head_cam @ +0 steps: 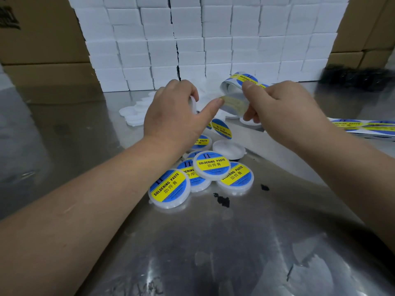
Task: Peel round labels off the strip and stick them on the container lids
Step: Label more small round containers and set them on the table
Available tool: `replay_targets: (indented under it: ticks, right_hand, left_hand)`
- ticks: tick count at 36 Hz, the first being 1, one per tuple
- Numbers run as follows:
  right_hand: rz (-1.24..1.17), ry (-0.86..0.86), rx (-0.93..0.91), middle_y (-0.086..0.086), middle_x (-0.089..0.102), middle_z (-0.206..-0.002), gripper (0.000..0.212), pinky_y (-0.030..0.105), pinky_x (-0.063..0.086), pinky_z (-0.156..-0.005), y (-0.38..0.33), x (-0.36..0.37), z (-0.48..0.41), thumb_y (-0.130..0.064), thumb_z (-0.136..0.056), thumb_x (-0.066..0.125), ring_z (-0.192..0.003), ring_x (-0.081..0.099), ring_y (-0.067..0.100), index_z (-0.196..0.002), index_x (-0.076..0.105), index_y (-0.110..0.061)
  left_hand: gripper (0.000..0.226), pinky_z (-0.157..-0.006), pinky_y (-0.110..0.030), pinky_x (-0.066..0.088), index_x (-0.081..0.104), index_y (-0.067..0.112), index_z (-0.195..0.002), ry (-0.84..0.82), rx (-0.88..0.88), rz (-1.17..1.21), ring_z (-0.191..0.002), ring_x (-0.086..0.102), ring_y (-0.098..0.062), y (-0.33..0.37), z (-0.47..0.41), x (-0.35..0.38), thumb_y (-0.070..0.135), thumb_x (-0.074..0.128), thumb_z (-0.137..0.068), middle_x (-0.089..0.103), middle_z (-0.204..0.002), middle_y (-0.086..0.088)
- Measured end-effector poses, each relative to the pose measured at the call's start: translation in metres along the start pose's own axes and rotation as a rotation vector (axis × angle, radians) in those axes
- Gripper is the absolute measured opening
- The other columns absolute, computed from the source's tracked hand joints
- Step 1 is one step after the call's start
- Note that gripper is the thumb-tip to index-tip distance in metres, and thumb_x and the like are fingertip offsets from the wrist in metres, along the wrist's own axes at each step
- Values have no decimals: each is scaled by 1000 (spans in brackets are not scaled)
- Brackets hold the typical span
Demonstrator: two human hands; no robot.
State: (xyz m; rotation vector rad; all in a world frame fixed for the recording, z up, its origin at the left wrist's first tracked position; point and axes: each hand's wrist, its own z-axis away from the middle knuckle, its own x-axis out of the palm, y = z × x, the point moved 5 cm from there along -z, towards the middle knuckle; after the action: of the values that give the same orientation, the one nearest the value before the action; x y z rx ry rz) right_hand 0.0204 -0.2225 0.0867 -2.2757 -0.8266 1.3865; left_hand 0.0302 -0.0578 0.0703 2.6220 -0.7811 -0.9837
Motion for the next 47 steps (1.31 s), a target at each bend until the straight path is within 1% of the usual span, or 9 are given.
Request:
replay_targets:
  ticks: [8, 15, 19, 24, 28, 31, 34, 41, 47]
  right_hand:
    - [-306, -33, 152, -5, 57, -56, 28, 27, 34, -55, 11, 8, -6, -33, -79, 58, -57, 44, 15, -71, 67, -7]
    - [-319, 35, 71, 20, 62, -76, 11, 26, 39, -58, 11, 8, -7, -15, -77, 59, -60, 45, 14, -79, 69, -10]
    - [-350, 129, 30, 0, 48, -52, 11, 10, 28, -35, 11, -1, -8, -12, -78, 57, -37, 35, 2, -72, 66, -16]
    - [-415, 101, -17, -11, 46, -44, 22, 11, 28, -37, 6, 1, -7, -14, -79, 59, -38, 35, 1, -61, 63, -26]
    - [-503, 17, -49, -7, 53, -55, 26, 16, 35, -54, 2, 9, -2, -11, -79, 60, -53, 42, 4, -57, 61, -24]
    - [-511, -26, -59, 3, 56, -66, 21, 22, 38, -59, 0, 11, -1, -13, -80, 61, -62, 45, 10, -61, 63, -22]
    - [-481, -33, -78, -10, 56, -55, 22, 13, 37, -50, 1, 11, -2, -15, -81, 61, -53, 45, 4, -61, 63, -25]
    - [-488, -84, -117, -23, 61, -52, 31, 5, 39, -50, -3, 13, -1, -9, -82, 61, -50, 53, -7, -58, 60, -30]
    - [-505, -133, -128, -23, 63, -55, 28, 5, 41, -53, -4, 13, -1, -7, -82, 60, -51, 54, -9, -65, 63, -29]
  left_hand:
    - [40, -60, -20, 21, 43, 19, -84, -13, 32, 18, -81, 37, -11, 0, 1, 0, 52, 63, -75, 42, -89, 5]
    - [47, -60, -20, 18, 38, 19, -87, -35, 42, 1, -82, 36, -13, 1, -1, 4, 46, 72, -69, 38, -91, 5]
    - [32, -63, -18, 20, 40, 18, -96, -81, -38, -12, -86, 35, -12, -10, -4, 13, 31, 65, -80, 35, -100, 6]
    - [34, -82, -16, 30, 41, 12, -130, -23, -222, 281, -113, 46, -17, -21, -5, 15, 25, 39, -98, 47, -127, 3]
    - [45, -85, -3, 27, 28, 18, -143, -38, -257, 453, -121, 37, -1, -20, -5, 15, 28, 33, -100, 36, -145, 1]
    - [39, -70, -21, 55, 35, 28, -138, -130, -346, 732, -88, 66, -19, -16, -4, 20, 26, 37, -100, 42, -136, -4]
    - [32, -58, -23, 56, 43, 34, -128, -214, -434, 898, -61, 69, -17, -14, -3, 25, 20, 41, -99, 43, -134, -8]
    - [34, -63, -27, 55, 55, 34, -103, -365, -618, 1164, -87, 64, -27, -9, -2, 37, 5, 38, -97, 57, -122, -14]
    - [36, -73, -34, 48, 56, 14, -105, -426, -769, 1451, -91, 57, -34, -7, 1, 39, 12, 23, -91, 59, -113, -16]
